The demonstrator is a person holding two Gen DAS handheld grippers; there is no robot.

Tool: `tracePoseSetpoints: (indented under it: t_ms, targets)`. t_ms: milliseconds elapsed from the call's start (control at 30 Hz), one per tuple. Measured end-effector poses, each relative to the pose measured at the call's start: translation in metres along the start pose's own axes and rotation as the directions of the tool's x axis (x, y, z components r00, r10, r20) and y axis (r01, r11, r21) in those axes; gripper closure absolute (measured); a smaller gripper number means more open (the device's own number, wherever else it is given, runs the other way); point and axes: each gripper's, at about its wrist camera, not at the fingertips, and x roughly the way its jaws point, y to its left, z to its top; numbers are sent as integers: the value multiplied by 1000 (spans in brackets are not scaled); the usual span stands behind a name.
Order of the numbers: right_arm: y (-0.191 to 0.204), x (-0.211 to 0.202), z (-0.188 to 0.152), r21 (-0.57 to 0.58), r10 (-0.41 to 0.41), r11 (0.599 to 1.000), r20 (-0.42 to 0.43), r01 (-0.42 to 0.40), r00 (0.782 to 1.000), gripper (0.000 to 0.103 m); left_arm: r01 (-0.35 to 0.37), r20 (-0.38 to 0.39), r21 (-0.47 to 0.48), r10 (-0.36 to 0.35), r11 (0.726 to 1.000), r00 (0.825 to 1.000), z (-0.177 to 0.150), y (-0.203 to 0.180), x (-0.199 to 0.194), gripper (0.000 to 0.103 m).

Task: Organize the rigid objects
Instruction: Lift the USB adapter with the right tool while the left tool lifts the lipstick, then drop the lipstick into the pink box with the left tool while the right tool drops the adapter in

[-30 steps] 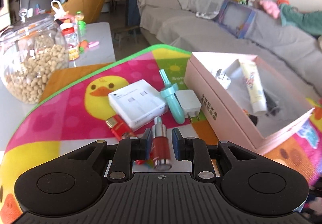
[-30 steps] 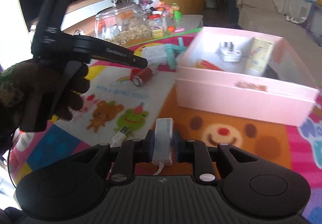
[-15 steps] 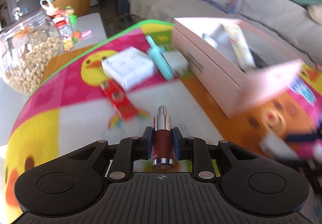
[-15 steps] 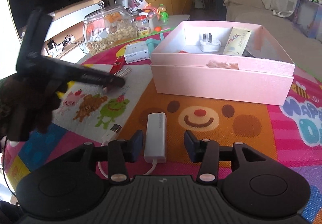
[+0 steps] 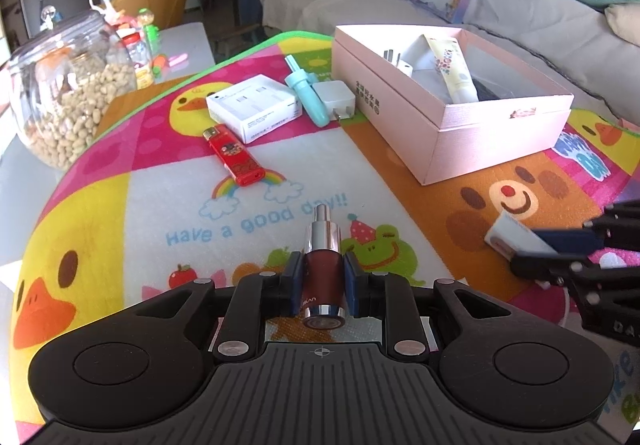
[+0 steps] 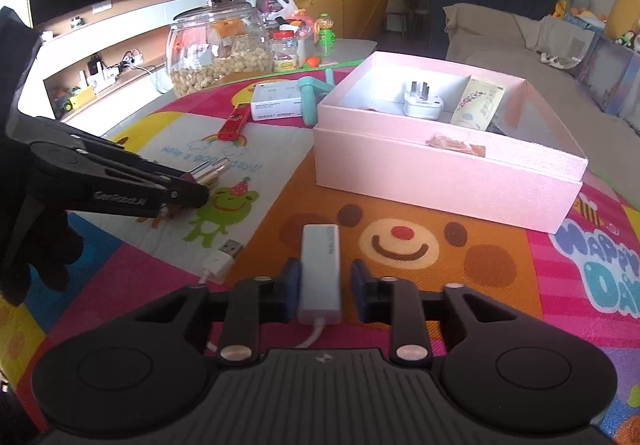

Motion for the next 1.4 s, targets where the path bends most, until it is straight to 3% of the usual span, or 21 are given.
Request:
tracePoseSetpoints:
  t_ms: [100,233,333,433,500,600,700,867,967,1000,1067,1267,1400]
  targets:
    - [3,-13,-1,-6,2,1000,20,-2,1000,83,23,6,22,-23,999,1000,-6,-5,-6,79]
    - [-1,-44,-4,11,12,1000,63,-13,998,83,116,-6,86,-116,990,993,-23,-24,-25,79]
    - [-9,-79,3,42,30,998,126,-35,992,83,161,-3,158,-163,974,987,-33,-45,-45,79]
    - [-17,-117,16,63,38,997,221,-54,974,83,207,52,199,-221,958,974,-28,-62,-72,79]
    - [-22,-138,27,56,19,998,287,-37,958,83,226,120,202,-253,953,960,-13,-66,-89,79]
    - [-30,-157,48,53,-66,997,371,50,926,83,226,235,194,-269,954,934,23,-68,-108,79]
    - [-49,-156,73,103,-133,990,404,99,905,83,222,333,179,-271,959,903,64,-69,-112,79]
    - [-79,-121,106,165,-205,974,381,152,902,83,287,393,108,-306,952,867,131,-64,-79,79]
    - [-97,-91,123,167,-181,978,362,128,914,82,334,384,122,-355,935,852,162,-66,-49,79]
    - [-104,-82,127,186,-182,975,350,123,919,82,345,367,115,-363,931,857,169,-66,-37,79]
    - [-115,-65,131,238,-209,962,309,137,928,70,339,357,88,-347,937,867,173,-62,-19,79]
    - [-124,-24,112,243,-226,954,199,176,954,69,299,295,25,-293,954,909,142,-26,14,79]
    - [-119,1,110,225,-210,958,128,178,969,69,249,275,-98,-214,964,937,105,21,21,79]
